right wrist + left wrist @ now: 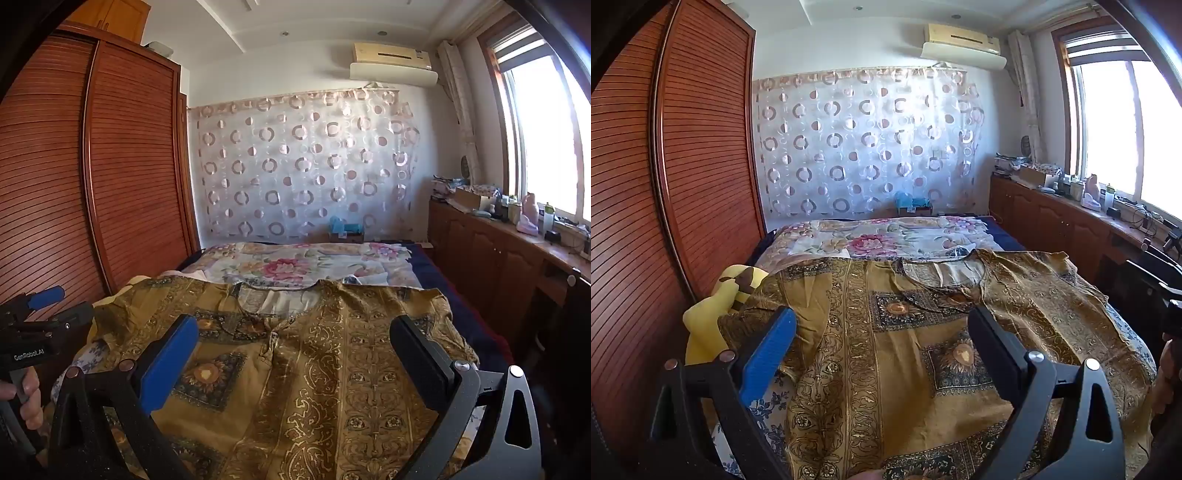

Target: Fold small clothes

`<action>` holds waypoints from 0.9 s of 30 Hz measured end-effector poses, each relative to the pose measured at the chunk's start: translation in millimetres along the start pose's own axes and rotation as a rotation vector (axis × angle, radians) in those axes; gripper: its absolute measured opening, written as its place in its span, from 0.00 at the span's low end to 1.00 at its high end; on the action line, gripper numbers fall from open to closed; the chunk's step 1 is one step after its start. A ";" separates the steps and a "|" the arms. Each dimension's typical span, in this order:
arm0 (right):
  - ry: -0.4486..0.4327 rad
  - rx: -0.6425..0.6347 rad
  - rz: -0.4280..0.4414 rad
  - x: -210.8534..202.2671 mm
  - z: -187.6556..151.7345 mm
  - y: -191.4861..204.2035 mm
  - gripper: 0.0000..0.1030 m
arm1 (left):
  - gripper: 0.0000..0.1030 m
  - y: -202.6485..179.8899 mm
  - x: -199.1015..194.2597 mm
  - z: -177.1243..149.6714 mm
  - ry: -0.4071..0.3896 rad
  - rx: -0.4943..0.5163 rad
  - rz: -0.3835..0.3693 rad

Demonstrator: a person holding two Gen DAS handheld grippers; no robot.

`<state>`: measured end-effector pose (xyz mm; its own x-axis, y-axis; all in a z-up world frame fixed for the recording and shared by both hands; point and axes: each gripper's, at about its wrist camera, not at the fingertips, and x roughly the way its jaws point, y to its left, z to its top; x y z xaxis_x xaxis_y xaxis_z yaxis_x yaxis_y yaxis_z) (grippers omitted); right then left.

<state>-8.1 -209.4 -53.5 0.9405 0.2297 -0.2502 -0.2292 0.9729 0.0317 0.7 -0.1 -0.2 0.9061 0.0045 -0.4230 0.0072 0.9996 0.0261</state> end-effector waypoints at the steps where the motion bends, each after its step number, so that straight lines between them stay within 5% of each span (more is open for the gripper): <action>1: 0.000 -0.003 -0.001 -0.1 0.0 0.2 1.00 | 0.92 0.0 -1.4 -0.5 -0.022 -0.002 -0.002; 27: 0.005 0.002 0.006 1.1 -0.4 1.2 1.00 | 0.92 1.3 -5.6 7.7 -0.025 0.004 0.007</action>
<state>-7.4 -208.0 -54.2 0.9379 0.2355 -0.2547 -0.2344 0.9715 0.0351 -1.2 1.0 9.2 0.9163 0.0107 -0.4003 0.0026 0.9995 0.0327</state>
